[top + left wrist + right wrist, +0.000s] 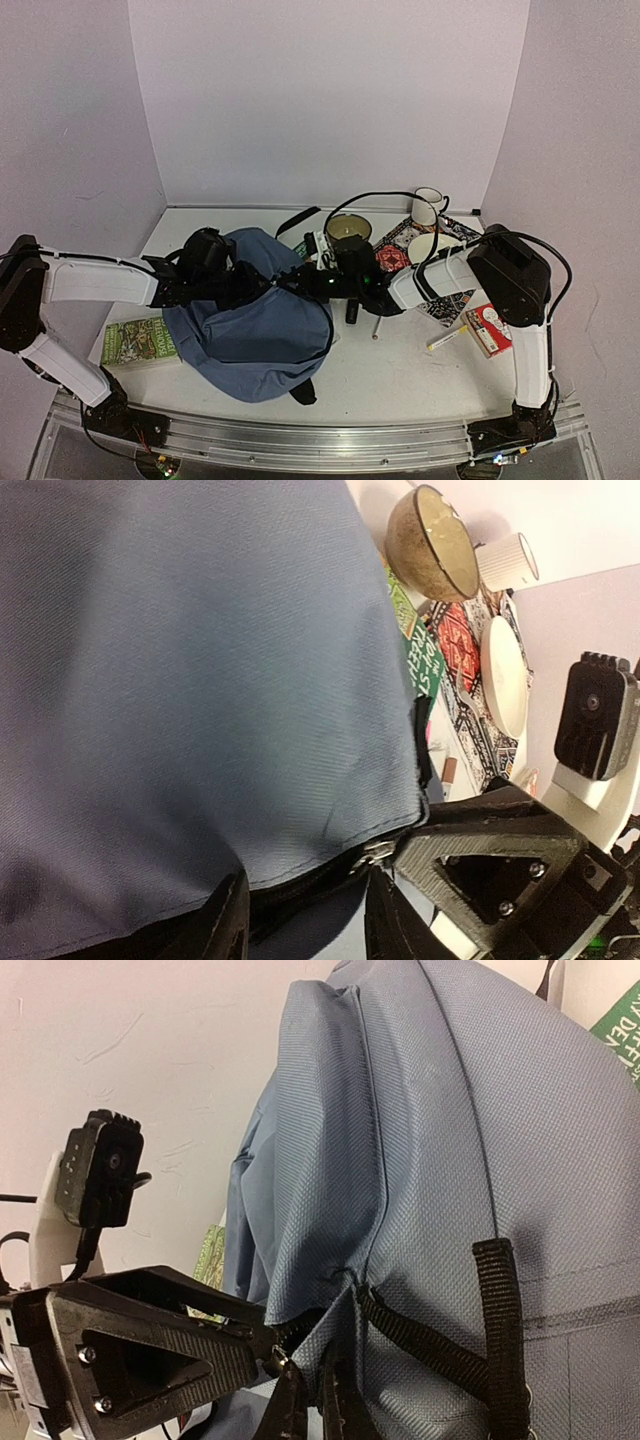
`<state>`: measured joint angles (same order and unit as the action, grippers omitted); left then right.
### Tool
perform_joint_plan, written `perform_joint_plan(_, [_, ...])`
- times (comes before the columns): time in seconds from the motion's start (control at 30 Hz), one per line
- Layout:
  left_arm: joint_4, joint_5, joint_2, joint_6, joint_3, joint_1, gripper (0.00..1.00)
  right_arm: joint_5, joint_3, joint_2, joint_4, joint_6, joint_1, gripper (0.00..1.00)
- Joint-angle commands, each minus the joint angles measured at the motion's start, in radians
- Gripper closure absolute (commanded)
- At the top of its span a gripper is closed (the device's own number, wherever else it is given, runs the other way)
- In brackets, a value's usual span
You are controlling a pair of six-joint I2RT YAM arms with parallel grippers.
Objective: Pack the student bag
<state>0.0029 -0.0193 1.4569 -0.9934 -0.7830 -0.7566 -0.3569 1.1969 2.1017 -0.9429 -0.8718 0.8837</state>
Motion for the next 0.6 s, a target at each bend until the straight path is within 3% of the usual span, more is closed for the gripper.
perform_joint_plan(0.0, [0.030,-0.037,0.017,0.029,-0.082,0.002,0.57,-0.057,0.018,-0.008,-0.109,0.031,0.017,1.00])
perform_joint_plan(0.57, [-0.105,0.009,0.095,0.050,-0.178,0.002,0.54,-0.052,0.036,-0.004,-0.088,0.062,0.016,1.00])
